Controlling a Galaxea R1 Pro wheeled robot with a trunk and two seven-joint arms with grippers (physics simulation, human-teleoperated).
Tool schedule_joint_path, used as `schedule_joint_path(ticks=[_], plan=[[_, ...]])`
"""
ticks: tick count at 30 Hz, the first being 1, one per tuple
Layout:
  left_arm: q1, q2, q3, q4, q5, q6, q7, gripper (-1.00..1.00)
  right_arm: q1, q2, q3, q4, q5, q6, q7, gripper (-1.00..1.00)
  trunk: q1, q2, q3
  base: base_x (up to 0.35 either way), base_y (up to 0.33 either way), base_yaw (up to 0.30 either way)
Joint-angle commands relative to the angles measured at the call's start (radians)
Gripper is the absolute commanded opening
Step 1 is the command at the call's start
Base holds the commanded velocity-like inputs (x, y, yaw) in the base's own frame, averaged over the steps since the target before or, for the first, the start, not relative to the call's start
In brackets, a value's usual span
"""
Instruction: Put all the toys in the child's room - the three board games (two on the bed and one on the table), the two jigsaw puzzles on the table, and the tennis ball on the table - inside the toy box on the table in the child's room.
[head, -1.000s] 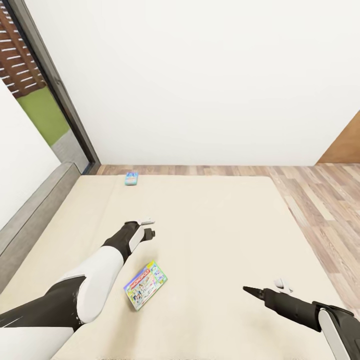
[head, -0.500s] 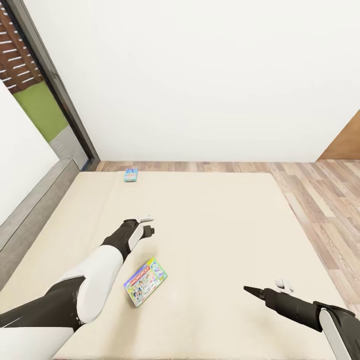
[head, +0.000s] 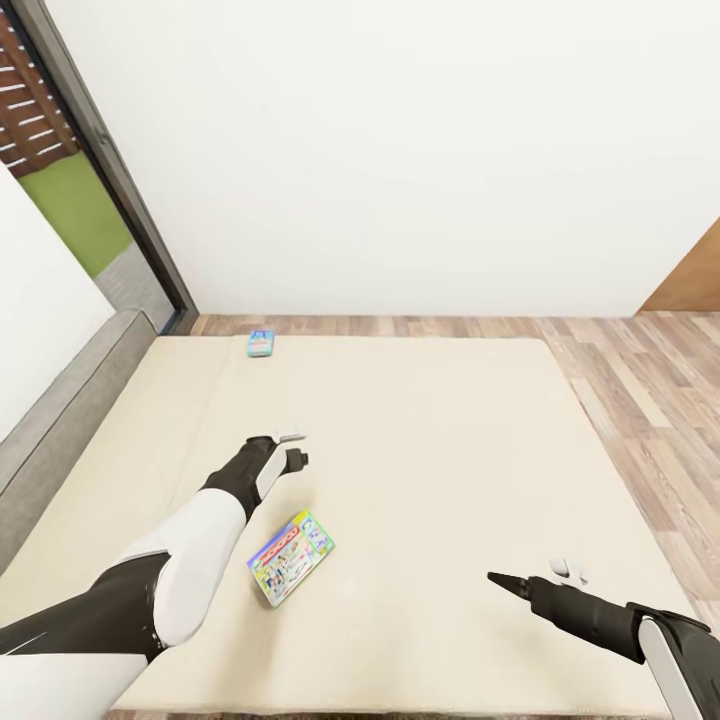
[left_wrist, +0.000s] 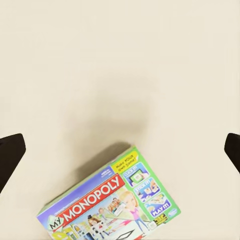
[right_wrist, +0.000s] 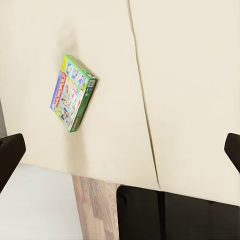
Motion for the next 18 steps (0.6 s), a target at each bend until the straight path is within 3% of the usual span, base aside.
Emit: schedule_joint_path(ticks=[1, 18], plan=[[-0.001, -0.001, 0.006, -0.004, -0.006, 0.005, 0.000, 1.00, -0.001, 0.000, -0.001, 0.000, 0.001, 0.005, 0.005, 1.00, 0.000, -0.002, -0.003, 0.000, 0.000, 0.000], [-0.004, -0.001, 0.005, -0.082, -0.009, 0.009, 0.001, 1.00, 0.000, -0.002, -0.001, -0.006, 0.000, 0.009, 0.011, 1.00, 0.000, -0.002, -0.031, 0.000, 0.000, 0.000]])
